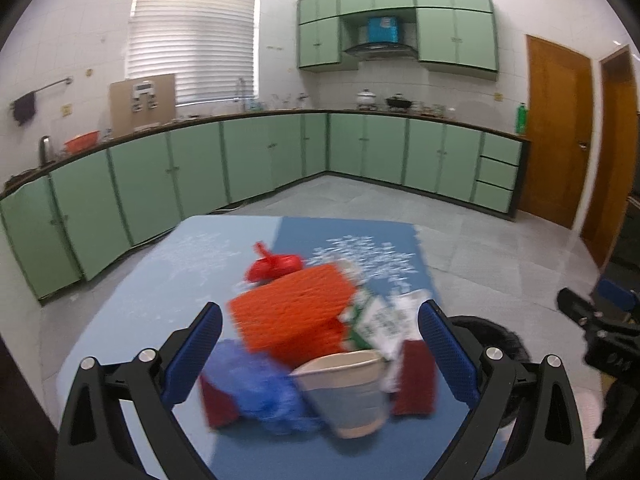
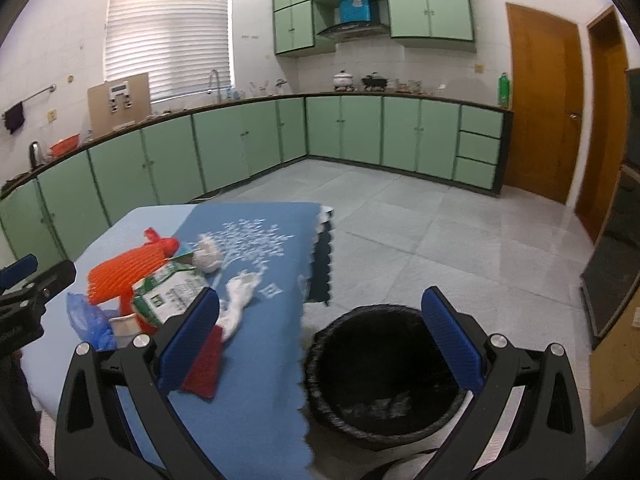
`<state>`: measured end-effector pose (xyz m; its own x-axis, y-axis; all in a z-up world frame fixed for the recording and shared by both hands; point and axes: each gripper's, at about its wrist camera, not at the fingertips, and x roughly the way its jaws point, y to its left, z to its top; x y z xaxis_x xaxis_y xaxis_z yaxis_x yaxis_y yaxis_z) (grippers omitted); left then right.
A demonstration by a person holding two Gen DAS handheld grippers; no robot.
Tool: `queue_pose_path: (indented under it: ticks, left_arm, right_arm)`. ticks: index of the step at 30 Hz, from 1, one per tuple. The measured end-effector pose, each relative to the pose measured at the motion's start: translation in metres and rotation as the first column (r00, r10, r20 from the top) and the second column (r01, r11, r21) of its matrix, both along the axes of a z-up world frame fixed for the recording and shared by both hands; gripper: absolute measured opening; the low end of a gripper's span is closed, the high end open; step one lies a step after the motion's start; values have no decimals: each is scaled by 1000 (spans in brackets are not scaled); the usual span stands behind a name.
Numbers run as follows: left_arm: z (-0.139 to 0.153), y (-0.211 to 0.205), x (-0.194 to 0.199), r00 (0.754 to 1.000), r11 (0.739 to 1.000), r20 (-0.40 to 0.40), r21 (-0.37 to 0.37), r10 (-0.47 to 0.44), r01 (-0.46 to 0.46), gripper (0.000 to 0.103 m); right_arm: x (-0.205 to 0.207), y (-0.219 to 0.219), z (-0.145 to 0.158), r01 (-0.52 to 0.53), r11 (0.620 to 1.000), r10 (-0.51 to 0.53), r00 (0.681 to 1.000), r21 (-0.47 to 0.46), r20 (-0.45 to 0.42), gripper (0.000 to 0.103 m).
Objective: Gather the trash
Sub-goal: 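Move the left tool to the paper cup while the right tool approaches the red scrub pad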
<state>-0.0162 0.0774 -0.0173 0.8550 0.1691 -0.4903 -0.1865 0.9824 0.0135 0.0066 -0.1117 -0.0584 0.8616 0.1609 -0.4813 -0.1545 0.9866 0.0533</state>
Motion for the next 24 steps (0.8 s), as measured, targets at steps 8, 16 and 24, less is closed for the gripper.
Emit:
queue_pose_path:
  ticks: [8, 16, 24]
  left_arm:
    - [-29, 40, -10, 996, 996, -35, -13, 85, -86, 96]
    - [-52, 54, -12, 992, 994, -67, -18, 109, -110, 96]
    - [-67, 59, -11, 993, 994, -65, -34, 102, -105, 96]
  right_arm:
    - [11, 48, -27, -109, 994, 108, 994, -22, -33, 98]
    - [24, 80, -69, -154, 988, 149, 980, -27, -135, 81]
    - [32, 93, -90, -155, 987, 146, 971, -35, -188, 77]
